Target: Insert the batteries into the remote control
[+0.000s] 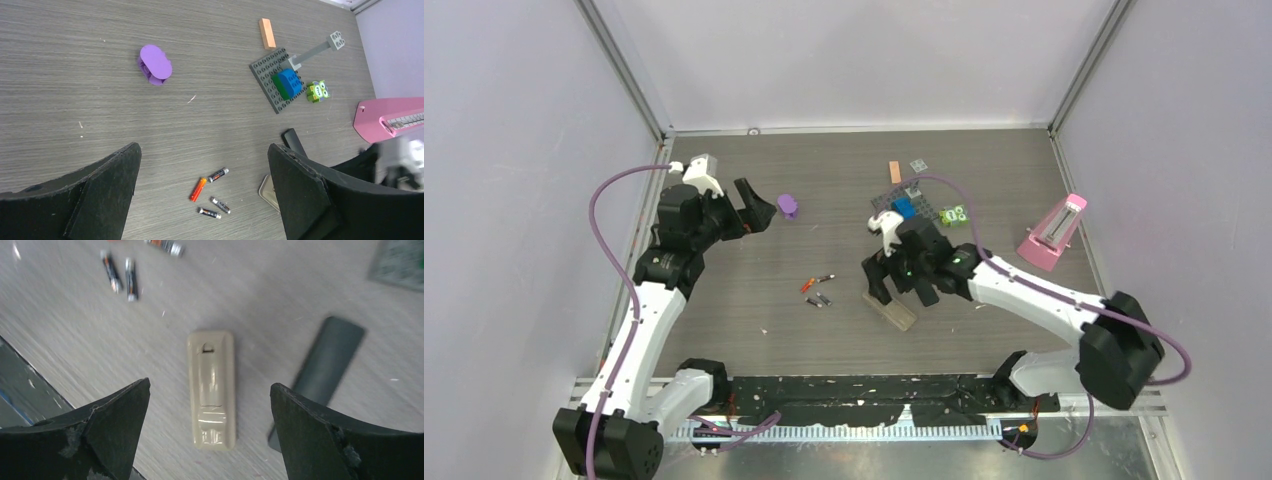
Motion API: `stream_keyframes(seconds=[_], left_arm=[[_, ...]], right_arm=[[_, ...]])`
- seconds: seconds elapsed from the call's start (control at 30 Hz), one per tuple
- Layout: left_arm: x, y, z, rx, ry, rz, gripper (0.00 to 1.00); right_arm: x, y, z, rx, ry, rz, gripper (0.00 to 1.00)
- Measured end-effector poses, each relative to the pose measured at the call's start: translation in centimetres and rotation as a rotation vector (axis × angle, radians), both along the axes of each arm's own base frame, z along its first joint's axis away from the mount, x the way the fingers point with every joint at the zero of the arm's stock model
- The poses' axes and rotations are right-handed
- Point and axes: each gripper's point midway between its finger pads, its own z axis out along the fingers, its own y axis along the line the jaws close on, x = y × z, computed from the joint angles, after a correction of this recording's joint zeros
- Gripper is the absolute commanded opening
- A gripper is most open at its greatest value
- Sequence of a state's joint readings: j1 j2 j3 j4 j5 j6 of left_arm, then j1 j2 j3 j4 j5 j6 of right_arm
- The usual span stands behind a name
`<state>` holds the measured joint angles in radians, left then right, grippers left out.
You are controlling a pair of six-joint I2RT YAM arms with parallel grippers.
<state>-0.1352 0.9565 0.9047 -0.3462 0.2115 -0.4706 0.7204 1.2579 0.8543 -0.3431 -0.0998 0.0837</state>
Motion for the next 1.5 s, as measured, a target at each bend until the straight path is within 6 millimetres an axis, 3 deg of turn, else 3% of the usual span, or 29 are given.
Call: stream_keyframes(seconds=[0.17, 0.4, 0.6, 0.73, 0.8, 1.0, 1.1, 1.13, 1.2, 1.3, 1.43, 1.5], left_arm=[[0.1, -0.1, -0.1, -0.002, 0.005, -0.002, 1.00], [0.1, -0.2, -0.2, -0.004, 0.008, -0.007, 1.00], [0.1, -0.2, -0.2, -0.004, 0.008, -0.006, 1.00], [0.0, -0.1, -0.1, -0.004, 0.004, -0.006, 1.00], [0.0, -0.1, 0.1, -0.005, -0.001, -0.006, 1.00], [-0.2, -0.6, 0.4, -0.018, -0.009, -0.032, 0.97], [-0.4, -1.3, 0.9, -0.042, -0.024, -0.069, 0.96], [-0.5, -1.6, 1.3, -0.055, -0.033, -0.082, 0.96], [-0.6, -2.0, 1.9, -0.071, -0.053, -0.102, 0.96], [-0.9, -2.6, 2.8, -0.099, -0.079, -0.138, 0.95], [-1.2, -4.0, 4.5, -0.148, -0.121, -0.210, 0.95], [-1.5, -5.1, 5.7, -0.172, -0.162, -0.260, 0.95]], right_arm=[[-3.4, 0.9, -5.7, -0.175, 0.129, 0.128, 0.95], [-4.5, -0.8, -10.5, -0.354, 0.219, 0.128, 0.84], [-3.5, -0.9, -10.8, -0.403, 0.219, 0.094, 0.61], [-3.3, -0.7, -10.8, -0.404, 0.221, 0.084, 0.26], [-3.3, -0.8, -10.8, -0.406, 0.226, 0.073, 0.18], [-3.3, -0.3, -10.2, -0.364, 0.238, 0.058, 0.14], [-2.3, 0.8, -7.7, -0.267, 0.225, 0.035, 0.14], [-1.4, 1.5, -6.0, -0.207, 0.209, 0.019, 0.14], [0.7, 2.6, -2.2, -0.082, 0.157, -0.020, 0.15], [4.3, 3.8, 5.4, 0.154, 0.040, -0.099, 0.16], [6.7, 3.9, 13.8, 0.417, -0.071, -0.196, 0.17], [6.9, 3.9, 16.9, 0.532, -0.091, -0.235, 0.17]])
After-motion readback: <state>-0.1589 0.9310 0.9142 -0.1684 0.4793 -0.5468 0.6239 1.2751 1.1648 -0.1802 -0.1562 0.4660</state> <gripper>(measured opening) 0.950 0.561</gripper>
